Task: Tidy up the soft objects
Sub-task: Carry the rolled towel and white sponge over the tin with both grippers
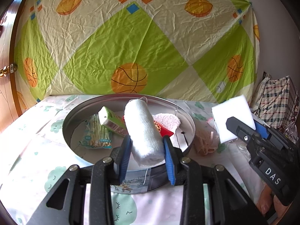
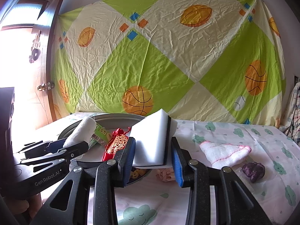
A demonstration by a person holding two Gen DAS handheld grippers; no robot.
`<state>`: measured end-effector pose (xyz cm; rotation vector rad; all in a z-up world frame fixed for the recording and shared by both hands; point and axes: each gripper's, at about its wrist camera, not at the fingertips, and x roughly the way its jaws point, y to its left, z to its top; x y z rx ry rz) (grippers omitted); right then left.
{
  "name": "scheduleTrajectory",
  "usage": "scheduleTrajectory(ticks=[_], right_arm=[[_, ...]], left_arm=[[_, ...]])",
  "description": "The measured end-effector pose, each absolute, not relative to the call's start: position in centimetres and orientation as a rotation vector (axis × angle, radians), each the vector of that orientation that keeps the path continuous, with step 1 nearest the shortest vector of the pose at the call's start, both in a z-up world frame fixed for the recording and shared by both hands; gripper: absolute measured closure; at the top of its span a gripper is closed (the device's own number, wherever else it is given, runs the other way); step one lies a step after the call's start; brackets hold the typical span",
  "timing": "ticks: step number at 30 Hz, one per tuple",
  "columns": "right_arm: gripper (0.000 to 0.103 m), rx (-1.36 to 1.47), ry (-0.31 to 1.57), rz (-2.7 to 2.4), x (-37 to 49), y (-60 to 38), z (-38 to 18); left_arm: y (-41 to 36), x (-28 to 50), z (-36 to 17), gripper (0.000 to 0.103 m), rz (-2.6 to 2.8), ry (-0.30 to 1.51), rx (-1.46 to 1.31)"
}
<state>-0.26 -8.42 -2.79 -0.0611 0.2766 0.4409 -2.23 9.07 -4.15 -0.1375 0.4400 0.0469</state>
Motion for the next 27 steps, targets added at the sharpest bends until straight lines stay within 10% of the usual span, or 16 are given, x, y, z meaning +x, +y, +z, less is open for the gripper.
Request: scheduleTrajectory(ticks=[27], right_arm=[[0.063,-0.076,0.274,0.507,-0.8,-6.0,-2.8]], left_arm=[[11.5,-3.0,-4.0,0.070,0.069,0.438,-0.150]])
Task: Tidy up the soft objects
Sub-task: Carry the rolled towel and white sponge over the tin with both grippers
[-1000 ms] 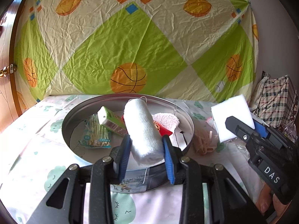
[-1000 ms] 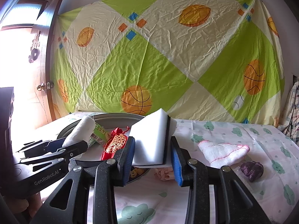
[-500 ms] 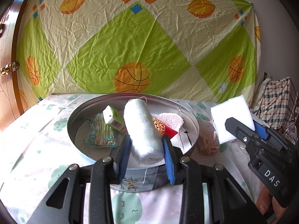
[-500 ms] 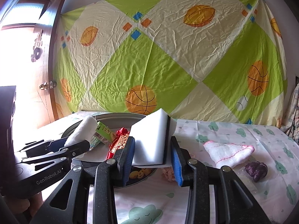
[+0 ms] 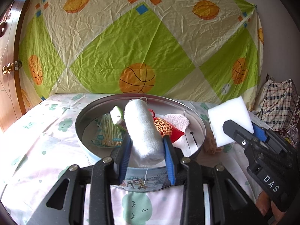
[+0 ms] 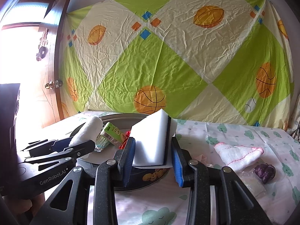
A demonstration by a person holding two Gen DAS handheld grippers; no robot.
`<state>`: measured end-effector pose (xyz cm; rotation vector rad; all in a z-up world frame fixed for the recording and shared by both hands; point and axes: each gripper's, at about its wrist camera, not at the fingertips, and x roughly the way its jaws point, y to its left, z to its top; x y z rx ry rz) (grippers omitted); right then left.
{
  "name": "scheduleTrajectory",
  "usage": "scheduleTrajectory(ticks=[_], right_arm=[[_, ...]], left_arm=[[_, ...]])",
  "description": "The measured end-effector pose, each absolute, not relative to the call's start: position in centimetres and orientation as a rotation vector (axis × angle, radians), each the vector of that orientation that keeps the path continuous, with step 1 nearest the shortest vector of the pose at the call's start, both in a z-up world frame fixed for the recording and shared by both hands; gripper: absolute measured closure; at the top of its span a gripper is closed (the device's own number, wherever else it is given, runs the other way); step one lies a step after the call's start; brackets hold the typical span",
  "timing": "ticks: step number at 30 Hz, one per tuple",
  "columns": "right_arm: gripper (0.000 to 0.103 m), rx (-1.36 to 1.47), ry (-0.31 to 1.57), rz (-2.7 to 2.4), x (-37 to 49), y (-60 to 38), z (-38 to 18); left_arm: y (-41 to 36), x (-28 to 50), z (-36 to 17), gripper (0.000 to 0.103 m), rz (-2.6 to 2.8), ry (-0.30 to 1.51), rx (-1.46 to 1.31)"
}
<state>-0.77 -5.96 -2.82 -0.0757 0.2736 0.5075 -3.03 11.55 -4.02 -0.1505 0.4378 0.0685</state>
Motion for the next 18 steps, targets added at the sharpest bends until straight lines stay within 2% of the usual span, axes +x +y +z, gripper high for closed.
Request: scheduleTrajectory(ticks=[18], right_arm=[[0.063,-0.064,0.309,0.594,3.4,-4.0,0.6]], left_arm=[[15.2,0.1,-0.8,0.070,0.036,0.483,-0.110]])
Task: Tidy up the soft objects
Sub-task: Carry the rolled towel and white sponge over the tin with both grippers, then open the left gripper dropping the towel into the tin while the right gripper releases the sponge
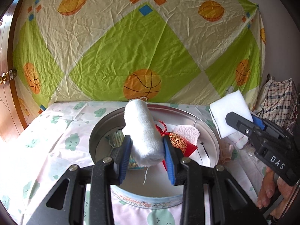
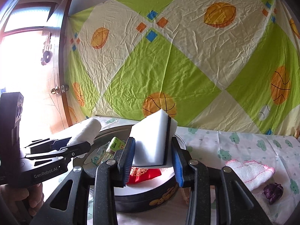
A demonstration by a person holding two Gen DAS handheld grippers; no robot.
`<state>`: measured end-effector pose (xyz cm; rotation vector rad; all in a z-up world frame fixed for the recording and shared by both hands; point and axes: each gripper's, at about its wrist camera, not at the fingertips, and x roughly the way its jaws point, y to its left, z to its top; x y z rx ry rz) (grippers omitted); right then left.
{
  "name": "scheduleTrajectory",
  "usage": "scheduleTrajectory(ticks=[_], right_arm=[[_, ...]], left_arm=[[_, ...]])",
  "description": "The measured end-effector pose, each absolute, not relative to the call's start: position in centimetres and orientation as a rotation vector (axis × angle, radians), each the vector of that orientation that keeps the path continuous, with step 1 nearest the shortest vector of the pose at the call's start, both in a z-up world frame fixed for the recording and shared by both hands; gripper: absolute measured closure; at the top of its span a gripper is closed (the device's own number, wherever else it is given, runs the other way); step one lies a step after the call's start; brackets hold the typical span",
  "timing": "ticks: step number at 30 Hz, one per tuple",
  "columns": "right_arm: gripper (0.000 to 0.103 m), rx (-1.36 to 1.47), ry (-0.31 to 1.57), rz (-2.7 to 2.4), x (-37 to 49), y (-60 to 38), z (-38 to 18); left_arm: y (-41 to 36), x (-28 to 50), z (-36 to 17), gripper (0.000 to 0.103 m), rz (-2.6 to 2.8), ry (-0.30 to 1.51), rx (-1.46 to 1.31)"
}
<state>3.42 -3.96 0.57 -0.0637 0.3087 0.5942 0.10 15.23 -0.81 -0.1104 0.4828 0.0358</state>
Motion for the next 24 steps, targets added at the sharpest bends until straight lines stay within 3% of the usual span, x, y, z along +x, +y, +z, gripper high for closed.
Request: scheduleTrajectory(ticks=[24], right_arm=[[0.062,-0.072,0.561,0.595,15.1,0.2,-0.6]], left_arm=[[20.2,12.8,-0.9,0.070,-0.039,0.792,-0.241]])
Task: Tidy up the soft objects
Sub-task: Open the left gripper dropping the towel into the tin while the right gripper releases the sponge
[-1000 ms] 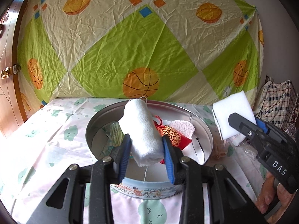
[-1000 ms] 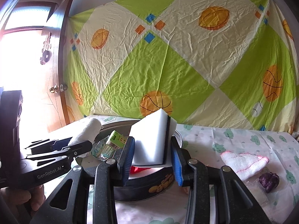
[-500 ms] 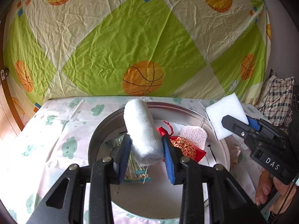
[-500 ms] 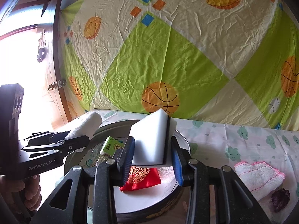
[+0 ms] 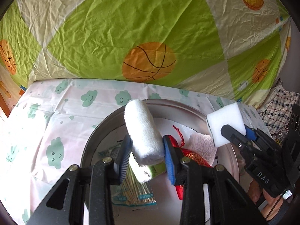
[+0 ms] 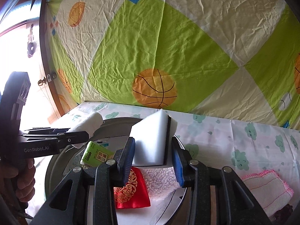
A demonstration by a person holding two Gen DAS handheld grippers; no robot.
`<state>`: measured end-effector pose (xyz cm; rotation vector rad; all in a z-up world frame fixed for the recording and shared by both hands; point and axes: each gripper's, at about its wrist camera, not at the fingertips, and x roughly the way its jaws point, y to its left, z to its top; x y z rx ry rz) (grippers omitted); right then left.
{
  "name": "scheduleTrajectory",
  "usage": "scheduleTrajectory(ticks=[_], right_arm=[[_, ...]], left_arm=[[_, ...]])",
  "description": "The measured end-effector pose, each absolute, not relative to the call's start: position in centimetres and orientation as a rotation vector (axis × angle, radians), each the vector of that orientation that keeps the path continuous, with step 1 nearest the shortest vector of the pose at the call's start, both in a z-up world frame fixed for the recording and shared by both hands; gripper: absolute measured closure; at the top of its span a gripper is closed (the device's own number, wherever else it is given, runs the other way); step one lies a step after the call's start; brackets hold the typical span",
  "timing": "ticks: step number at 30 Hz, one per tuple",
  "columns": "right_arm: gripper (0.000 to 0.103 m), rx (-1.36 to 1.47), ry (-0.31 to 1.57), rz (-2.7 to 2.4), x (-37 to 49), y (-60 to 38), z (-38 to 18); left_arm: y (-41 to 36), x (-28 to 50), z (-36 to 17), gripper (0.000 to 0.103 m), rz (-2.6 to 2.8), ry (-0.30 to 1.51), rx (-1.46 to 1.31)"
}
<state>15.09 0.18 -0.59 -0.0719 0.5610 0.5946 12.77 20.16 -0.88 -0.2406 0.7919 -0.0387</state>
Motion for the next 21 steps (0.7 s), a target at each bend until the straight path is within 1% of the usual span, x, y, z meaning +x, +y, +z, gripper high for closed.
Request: scheduleTrajectory(ticks=[11,14,16,17,18,19,20,21], right_arm=[[0.061,-0.108,0.649,0.595,17.3,1.2,-2.4],[0.058,-0.102,0.657,0.606,17.7,1.2,-2.5],[0.055,-0.098,0.652,0.618,17.6,1.3,-2.6],[0.054,-0.093,0.650,0.624,17.6,1.3,-2.6],[0.052,-0.090,0.649,0.627,17.6,1.3,-2.6],[0.049,-0.087,0.648,0.628,17.5,1.3,-2.6],[0.045,-0.082,0.647,0.629,17.4,1.2,-2.7],[0.039,-0.075,0.645,0.630,17.3,1.2,-2.6]], left_arm=[[19.3,16.3,-2.0,0.070,-0.047,0.869,-0.222],[19.3,16.6,-2.3,0.069,-0.048,0.882,-0.208],[19.1,16.5,-2.2,0.067,-0.037,0.881,-0.198],[19.1,16.4,-2.0,0.064,-0.029,0.877,-0.192],[19.1,16.3,-1.9,0.053,-0.019,0.870,-0.190],[19.2,16.2,-1.7,0.040,-0.011,0.862,-0.191],[19.4,16.0,-1.5,0.034,-0.001,0.852,-0.196],[19.5,15.8,-1.3,0.030,0.003,0.841,-0.200]])
